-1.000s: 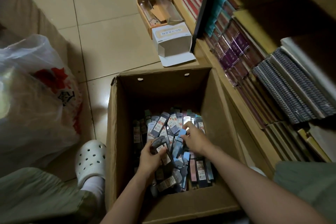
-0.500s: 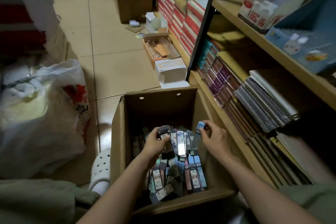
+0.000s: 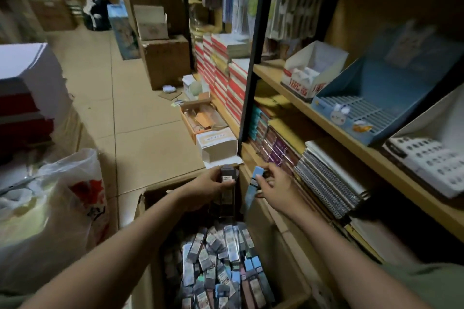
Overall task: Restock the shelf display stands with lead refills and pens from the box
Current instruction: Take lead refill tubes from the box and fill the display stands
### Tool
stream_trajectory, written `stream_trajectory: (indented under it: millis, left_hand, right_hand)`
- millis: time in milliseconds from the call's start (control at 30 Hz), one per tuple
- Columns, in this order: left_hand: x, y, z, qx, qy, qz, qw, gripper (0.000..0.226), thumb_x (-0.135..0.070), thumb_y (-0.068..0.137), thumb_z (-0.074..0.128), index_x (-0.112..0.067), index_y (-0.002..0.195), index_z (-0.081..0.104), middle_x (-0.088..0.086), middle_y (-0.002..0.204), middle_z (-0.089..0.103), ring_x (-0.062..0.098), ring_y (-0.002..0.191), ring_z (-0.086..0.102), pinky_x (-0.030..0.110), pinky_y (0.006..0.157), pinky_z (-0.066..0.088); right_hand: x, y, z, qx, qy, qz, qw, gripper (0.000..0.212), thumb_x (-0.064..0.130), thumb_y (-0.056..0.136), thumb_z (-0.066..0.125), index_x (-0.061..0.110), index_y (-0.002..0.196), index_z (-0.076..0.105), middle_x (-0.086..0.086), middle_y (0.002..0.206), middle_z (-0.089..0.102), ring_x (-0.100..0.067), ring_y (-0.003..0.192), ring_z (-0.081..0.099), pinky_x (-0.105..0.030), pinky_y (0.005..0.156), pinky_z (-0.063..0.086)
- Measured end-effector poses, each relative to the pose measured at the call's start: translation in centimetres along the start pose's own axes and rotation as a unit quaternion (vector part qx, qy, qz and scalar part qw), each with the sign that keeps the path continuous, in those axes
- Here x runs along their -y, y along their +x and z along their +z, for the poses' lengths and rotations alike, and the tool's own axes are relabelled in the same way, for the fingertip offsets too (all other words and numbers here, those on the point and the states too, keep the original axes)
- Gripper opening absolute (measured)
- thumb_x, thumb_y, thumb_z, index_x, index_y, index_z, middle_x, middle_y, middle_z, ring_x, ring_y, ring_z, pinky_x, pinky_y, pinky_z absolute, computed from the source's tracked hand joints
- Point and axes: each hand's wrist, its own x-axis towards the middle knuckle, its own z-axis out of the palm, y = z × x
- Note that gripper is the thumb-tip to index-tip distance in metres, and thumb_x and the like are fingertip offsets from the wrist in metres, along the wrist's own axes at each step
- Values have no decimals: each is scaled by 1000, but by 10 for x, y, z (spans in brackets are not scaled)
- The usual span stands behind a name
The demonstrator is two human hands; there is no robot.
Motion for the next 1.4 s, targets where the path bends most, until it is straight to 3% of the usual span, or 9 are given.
stream_trajectory:
  millis: [133,200,400,567,700,867,1000,1167,1400]
  left_hand:
    - [-57,19,5,43,20,52,997,22,-9,96,55,-16,118,55,9,102,65,15,87,69,27,72,57]
    - [-72,27,12,63,-18,72,995,27,-9,96,53,-15,122,53,8,98,67,17,83,71,29,67,56]
    - [-106,54,44,76,-157,122,977,26,-5,96,53,-18,117,59,7,93,69,20,83,68,35,71,55]
    - [-127,71,51,51,-139,123,981,27,-12,93,58,-14,120,59,9,110,70,20,96,68,37,77,56]
    - [-138,84,57,60,-167,142,974,27,-12,96,55,-24,120,58,4,104,72,22,94,69,34,71,55]
    - [-139,100,61,83,-154,147,974,29,-18,97,54,-34,122,59,2,112,68,25,104,65,44,81,54]
    - [-137,111,66,85,-147,140,975,29,-21,98,52,-36,122,57,-3,108,70,20,99,68,36,72,54]
    - [-137,122,70,73,-164,135,974,29,-18,98,51,-28,125,55,-5,101,73,15,89,72,34,70,56]
    - [-138,123,79,92,-179,138,970,30,-14,98,50,-26,125,55,-3,101,73,16,87,72,37,75,59]
  right_hand:
    - [47,15,-58,-56,12,-27,998,19,24,95,60,29,113,57,8,98,66,-8,81,70,-30,68,61]
    - [61,17,-81,-93,30,-33,995,18,22,93,63,29,109,59,11,91,66,0,77,69,-25,62,60]
    - [81,22,-154,-177,6,-17,984,21,19,91,67,37,95,58,3,93,69,-14,76,73,-39,68,62]
    - [97,43,-230,-269,-88,-5,959,16,20,89,69,30,98,59,8,86,66,-13,74,71,-29,65,58]
    - [101,67,-258,-337,-198,-16,920,17,21,89,68,32,96,56,12,86,61,-10,82,62,-16,62,45]
    - [83,104,-257,-353,-227,-6,907,17,14,91,65,18,107,61,-4,104,63,-17,93,60,-14,66,43]
    - [75,122,-254,-365,-227,6,903,21,11,93,63,10,114,61,-13,114,64,-26,106,61,-26,79,48]
    - [68,137,-255,-346,-244,16,906,22,11,93,62,7,115,60,-15,119,62,-27,112,58,-24,83,45]
    - [62,150,-254,-347,-215,26,913,23,10,91,65,5,112,58,-14,115,61,-21,103,58,-21,79,41]
